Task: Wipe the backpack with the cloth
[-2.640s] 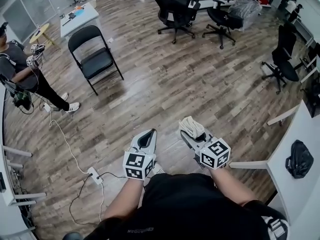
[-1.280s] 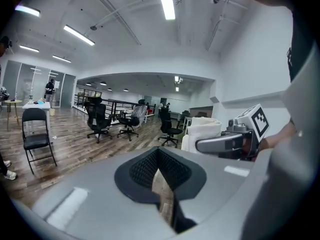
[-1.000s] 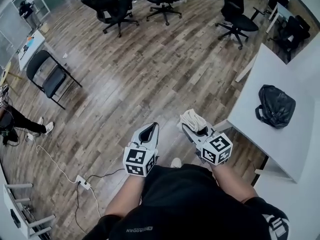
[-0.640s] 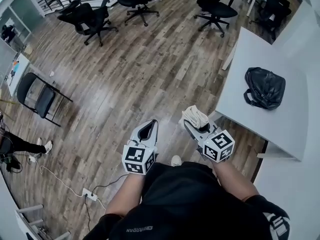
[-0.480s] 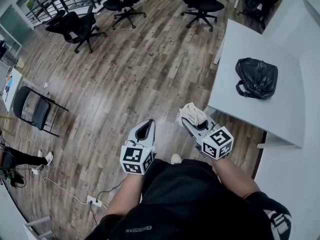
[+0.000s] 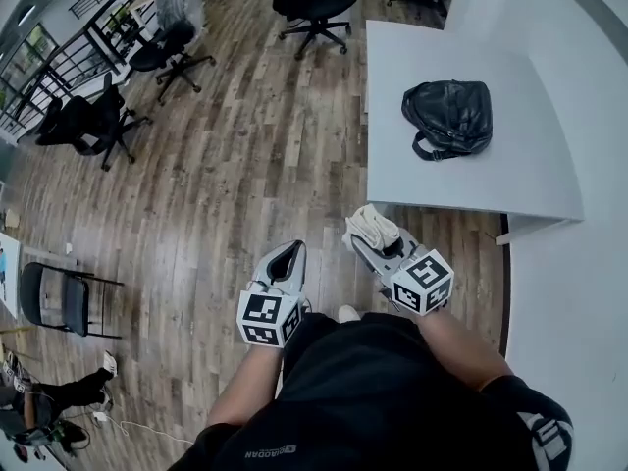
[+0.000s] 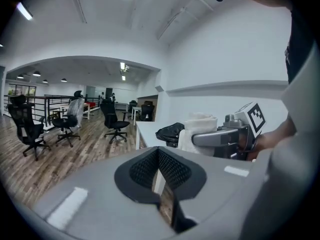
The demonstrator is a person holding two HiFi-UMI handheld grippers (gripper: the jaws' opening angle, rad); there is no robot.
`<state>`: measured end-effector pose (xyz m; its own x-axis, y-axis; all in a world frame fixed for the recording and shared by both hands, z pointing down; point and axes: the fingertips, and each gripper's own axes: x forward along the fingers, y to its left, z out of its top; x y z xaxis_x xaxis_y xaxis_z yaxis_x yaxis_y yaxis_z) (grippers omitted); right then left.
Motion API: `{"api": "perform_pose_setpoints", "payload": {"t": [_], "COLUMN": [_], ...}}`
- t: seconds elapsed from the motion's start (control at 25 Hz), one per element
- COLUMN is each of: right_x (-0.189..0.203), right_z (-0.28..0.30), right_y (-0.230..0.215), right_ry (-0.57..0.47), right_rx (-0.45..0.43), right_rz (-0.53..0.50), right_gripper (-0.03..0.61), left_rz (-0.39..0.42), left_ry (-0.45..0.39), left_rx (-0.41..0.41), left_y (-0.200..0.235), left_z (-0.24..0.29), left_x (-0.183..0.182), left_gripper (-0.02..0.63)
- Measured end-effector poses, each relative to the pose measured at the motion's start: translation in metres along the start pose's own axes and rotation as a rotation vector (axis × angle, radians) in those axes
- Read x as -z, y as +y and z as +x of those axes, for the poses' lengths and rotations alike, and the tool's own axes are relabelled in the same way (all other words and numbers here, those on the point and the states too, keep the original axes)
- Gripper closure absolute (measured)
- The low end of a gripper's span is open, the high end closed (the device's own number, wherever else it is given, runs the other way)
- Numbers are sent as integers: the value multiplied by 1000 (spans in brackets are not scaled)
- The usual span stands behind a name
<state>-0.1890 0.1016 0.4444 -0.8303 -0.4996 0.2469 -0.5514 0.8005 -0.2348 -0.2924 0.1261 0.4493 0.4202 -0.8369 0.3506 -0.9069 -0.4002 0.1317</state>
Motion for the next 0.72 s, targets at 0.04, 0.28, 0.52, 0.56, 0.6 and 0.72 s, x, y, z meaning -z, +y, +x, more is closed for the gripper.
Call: {"api": "perform_pose_setpoints", "payload": {"t": [0.04, 0.28, 0.52, 0.56, 0.6, 0.72], "right_x": [1, -1, -10, -11, -12, -11], "right_z": [-3, -18, -15, -14, -12, -12], "right_y": [-4, -11, -9, -7, -7, -9], "right_ry": [-3, -33, -71, -75, -79, -91], "right_rx": [23, 172, 294, 312, 329, 380], "right_rz": [5, 55, 82, 85, 88, 92], "right_gripper": [469, 469, 469, 469, 469, 469], "left_rz": [10, 59, 101, 105, 107, 115], "left_ry": [3, 21, 27, 26, 24, 20], "left_rx": [26, 172, 276, 290, 304, 346], "left_y": [-3, -12, 0, 2, 5, 9], "left_z": [7, 25, 26, 26, 26, 31], "left_x": [-2, -15, -26, -28, -30, -30], "left_gripper": [607, 607, 607, 607, 607, 607]}}
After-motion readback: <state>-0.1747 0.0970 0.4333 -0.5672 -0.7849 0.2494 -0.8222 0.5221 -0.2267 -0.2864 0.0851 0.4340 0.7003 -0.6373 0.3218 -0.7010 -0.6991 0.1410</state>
